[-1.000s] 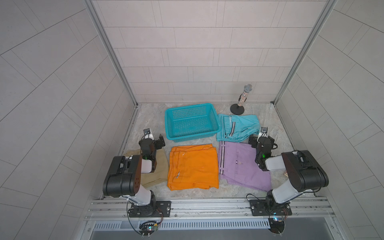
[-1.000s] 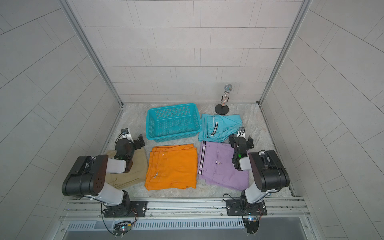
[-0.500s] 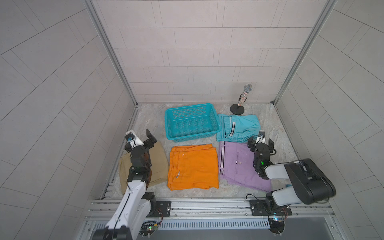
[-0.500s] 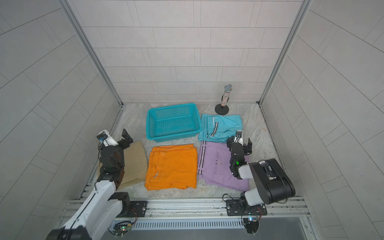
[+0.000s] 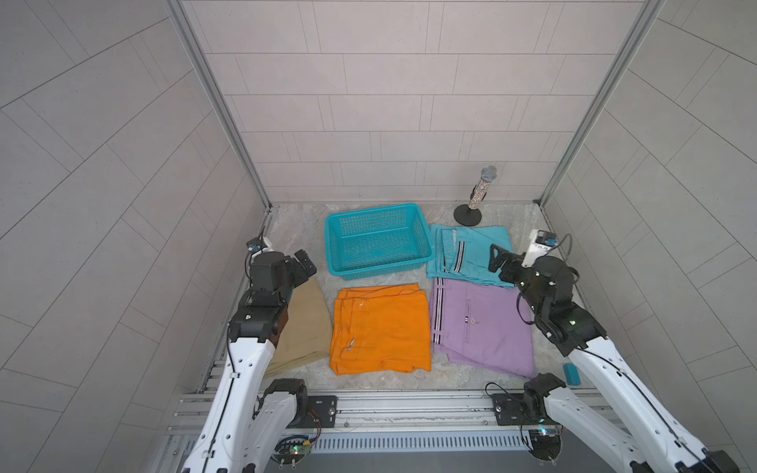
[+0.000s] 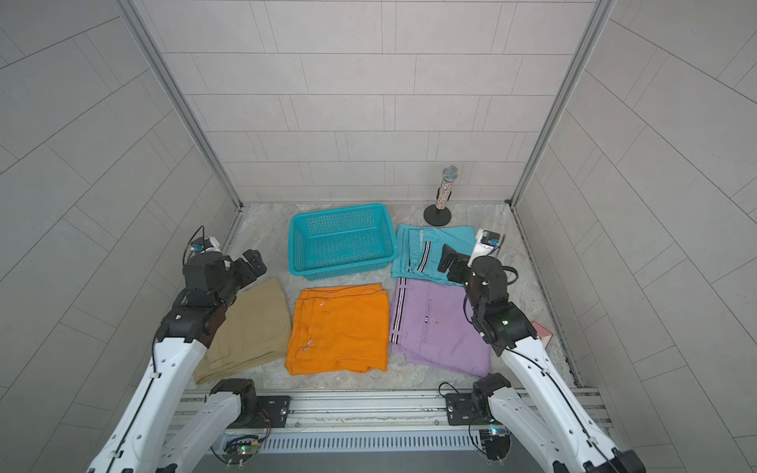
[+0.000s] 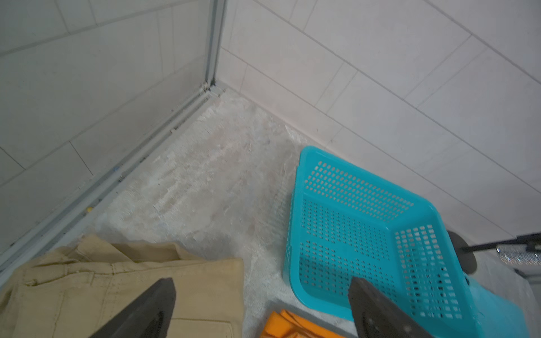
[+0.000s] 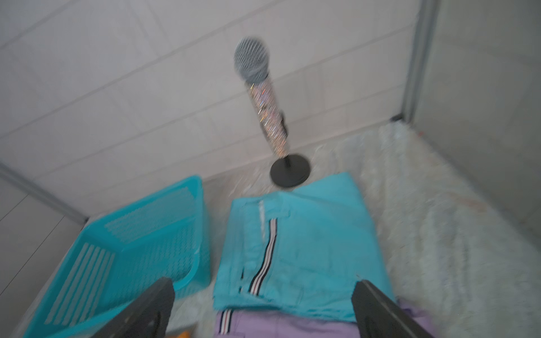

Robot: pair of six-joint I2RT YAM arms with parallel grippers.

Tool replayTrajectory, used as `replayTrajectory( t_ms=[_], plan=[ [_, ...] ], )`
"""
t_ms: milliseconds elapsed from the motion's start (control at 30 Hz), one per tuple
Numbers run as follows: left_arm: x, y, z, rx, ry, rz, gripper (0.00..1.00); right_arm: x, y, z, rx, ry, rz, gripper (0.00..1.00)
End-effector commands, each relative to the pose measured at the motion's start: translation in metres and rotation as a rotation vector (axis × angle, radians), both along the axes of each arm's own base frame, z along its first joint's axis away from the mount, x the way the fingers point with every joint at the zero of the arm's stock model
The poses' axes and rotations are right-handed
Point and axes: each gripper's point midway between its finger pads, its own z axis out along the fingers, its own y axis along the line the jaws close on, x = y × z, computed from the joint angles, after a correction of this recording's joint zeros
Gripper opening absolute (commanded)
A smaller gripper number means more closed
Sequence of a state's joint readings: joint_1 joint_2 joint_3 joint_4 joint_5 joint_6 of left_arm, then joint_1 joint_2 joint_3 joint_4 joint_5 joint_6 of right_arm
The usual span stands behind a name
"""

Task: Put the folded long pants in the basket
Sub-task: Pick up the long pant at the center of the board.

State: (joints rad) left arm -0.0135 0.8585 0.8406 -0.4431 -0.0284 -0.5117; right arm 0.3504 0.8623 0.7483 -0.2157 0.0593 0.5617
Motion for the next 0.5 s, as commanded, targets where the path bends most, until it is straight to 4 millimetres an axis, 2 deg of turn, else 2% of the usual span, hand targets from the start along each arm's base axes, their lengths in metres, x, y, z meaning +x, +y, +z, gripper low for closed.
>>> replayTrajectory(
  t_ms=[0,67,167,333,467],
  plan=[
    [-0.022,-0.034,-0.050,-0.163,0.283,-0.114,1.00,-0.055,0.082,-0.073,0.083,0.386,0.327,1.00],
    [-0.021,-0.049,-0.065,-0.249,0.337,-0.155,1.00,-0.068,0.114,-0.074,0.075,0.399,0.425,1.00],
    [-0.028,-0.050,-0.086,-0.281,0.411,-0.129,1.00,-0.076,0.143,-0.081,0.126,0.427,0.505,0.99],
    [-0.043,-0.032,-0.095,-0.196,0.446,-0.067,1.00,-0.077,0.166,-0.112,0.138,0.528,0.574,0.92],
    [-0.047,-0.051,-0.100,-0.257,0.491,-0.163,1.00,-0.075,0.181,-0.128,0.150,0.575,0.618,0.85]
  ],
)
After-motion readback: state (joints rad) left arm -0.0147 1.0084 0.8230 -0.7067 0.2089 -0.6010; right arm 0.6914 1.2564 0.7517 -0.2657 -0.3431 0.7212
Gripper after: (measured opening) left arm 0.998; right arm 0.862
